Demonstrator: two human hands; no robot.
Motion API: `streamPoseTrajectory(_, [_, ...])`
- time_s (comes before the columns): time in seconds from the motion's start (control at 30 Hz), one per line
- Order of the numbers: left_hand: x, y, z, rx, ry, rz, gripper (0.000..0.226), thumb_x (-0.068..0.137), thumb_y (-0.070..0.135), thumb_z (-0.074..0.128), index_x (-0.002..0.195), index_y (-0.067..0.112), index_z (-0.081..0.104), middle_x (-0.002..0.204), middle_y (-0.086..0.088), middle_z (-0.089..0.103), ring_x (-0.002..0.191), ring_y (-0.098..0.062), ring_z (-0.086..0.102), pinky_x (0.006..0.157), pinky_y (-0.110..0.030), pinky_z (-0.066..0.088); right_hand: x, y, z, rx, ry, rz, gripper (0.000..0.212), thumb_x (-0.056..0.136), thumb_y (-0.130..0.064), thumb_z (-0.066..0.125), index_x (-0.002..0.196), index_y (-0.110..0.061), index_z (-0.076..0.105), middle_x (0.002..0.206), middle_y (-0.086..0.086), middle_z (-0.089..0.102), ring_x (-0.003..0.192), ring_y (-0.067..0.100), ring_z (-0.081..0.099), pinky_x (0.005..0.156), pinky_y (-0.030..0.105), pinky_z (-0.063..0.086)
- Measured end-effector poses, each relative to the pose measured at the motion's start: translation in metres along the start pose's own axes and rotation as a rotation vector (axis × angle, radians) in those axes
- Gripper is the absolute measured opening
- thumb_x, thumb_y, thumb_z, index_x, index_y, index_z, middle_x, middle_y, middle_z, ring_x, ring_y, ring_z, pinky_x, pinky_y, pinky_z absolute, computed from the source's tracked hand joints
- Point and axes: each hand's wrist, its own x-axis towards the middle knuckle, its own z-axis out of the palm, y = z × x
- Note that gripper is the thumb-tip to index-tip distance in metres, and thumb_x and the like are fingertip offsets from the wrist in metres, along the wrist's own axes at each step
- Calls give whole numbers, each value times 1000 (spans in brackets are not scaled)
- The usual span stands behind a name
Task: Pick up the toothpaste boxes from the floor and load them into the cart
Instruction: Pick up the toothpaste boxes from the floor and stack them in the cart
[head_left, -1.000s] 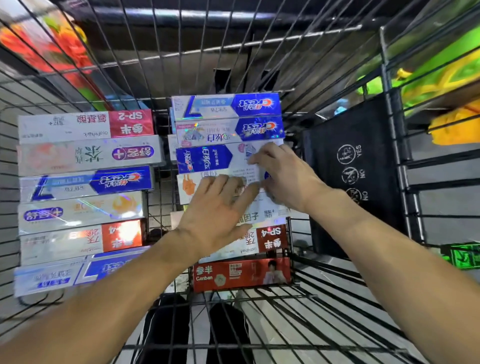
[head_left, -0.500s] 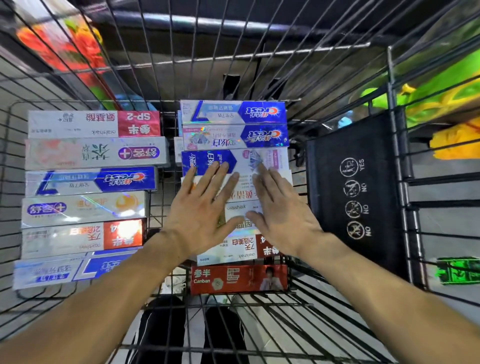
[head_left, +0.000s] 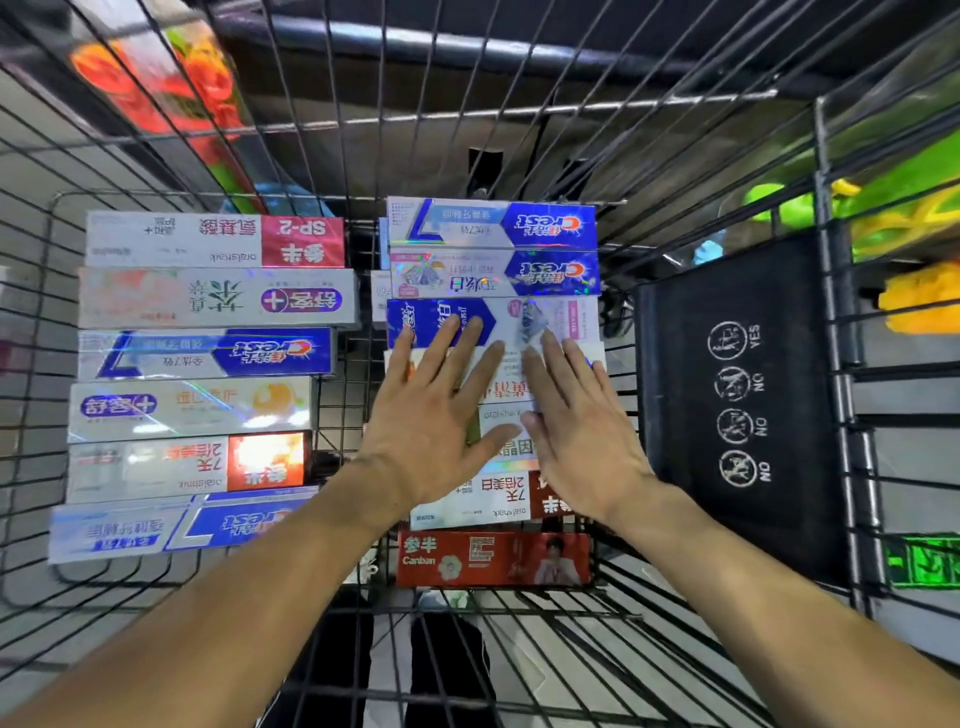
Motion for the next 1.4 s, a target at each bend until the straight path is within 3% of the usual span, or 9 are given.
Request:
streamPoseTrajectory(0.17, [-13, -21, -39, -52, -62, -85, 84, 93, 72, -2, 162, 24, 1, 169, -1, -5, 155, -20, -12, 123, -55, -8, 6, 0, -25, 125, -95, 34, 70, 100, -53, 29, 160, -19, 15, 169, 3, 3, 156, 23, -2, 127, 41, 4])
streamPoseTrajectory(0.27, [-30, -53, -76, -34, 4, -142, 83, 93, 69, -2, 162, 23, 0, 169, -1, -1, 155, -19, -9, 122, -55, -10, 18, -20, -63, 136, 68, -3, 71, 95, -54, 37, 153, -13, 38, 163, 12, 27, 151, 32, 24, 123, 44, 21])
streamPoseTrajectory(0.33, [-42, -80, -102, -70, 121, -210, 79, 96, 67, 10, 161, 22, 16, 167, -4, 16, 156, -22, 6, 123, -55, 0, 31, -47, -93, 95, 207, -63, 69, 94, -53, 40, 145, -8, 50, 155, 16, 41, 142, 37, 40, 116, 51, 35])
streamPoseTrajectory(0.43, [-71, -127, -134, -113, 261, -331, 73, 99, 63, 24, 154, 17, 39, 159, -8, 39, 150, -27, 30, 119, -55, 22, 56, -107, -131, 90, 325, -175, 69, 94, -54, 39, 143, -8, 52, 153, 17, 44, 141, 39, 43, 112, 56, 38])
streamPoseTrajectory(0.5, [-98, -160, -151, -141, 280, -389, 75, 100, 62, 20, 153, 15, 41, 157, -9, 42, 148, -29, 33, 117, -55, 31, 74, -153, -146, 51, 361, -273, 69, 94, -54, 39, 144, -8, 51, 154, 17, 43, 141, 39, 42, 112, 58, 38])
streamPoseTrajectory(0.77, [-278, -320, -183, -109, 536, -638, 68, 99, 60, 32, 146, 15, 51, 149, -8, 53, 141, -28, 45, 114, -50, 35, 119, -393, -164, -92, 368, -577, 67, 94, -57, 43, 138, -9, 58, 144, 16, 54, 134, 38, 49, 111, 56, 37])
streamPoseTrajectory(0.9, [-394, -419, -153, -121, 549, -831, 74, 101, 65, 17, 147, 16, 49, 149, -7, 52, 138, -29, 47, 114, -52, 36, 141, -537, -135, -187, 335, -673, 66, 91, -54, 46, 135, -7, 60, 139, 18, 57, 129, 39, 52, 108, 56, 40])
streamPoseTrajectory(1.13, [-586, -569, -40, -193, 488, -1146, 72, 98, 62, 31, 141, 11, 56, 143, -12, 58, 133, -35, 52, 107, -58, 40, 191, -782, -19, -168, 291, -821, 65, 91, -56, 44, 135, -10, 57, 140, 18, 56, 124, 39, 53, 102, 51, 41])
streamPoseTrajectory(1.4, [-703, -618, 120, -294, 445, -1532, 73, 94, 64, 37, 140, 12, 57, 145, -10, 56, 135, -31, 50, 109, -56, 40, 216, -929, 168, -159, 106, -1031, 66, 91, -58, 40, 140, -16, 54, 142, 14, 56, 130, 37, 51, 107, 47, 39])
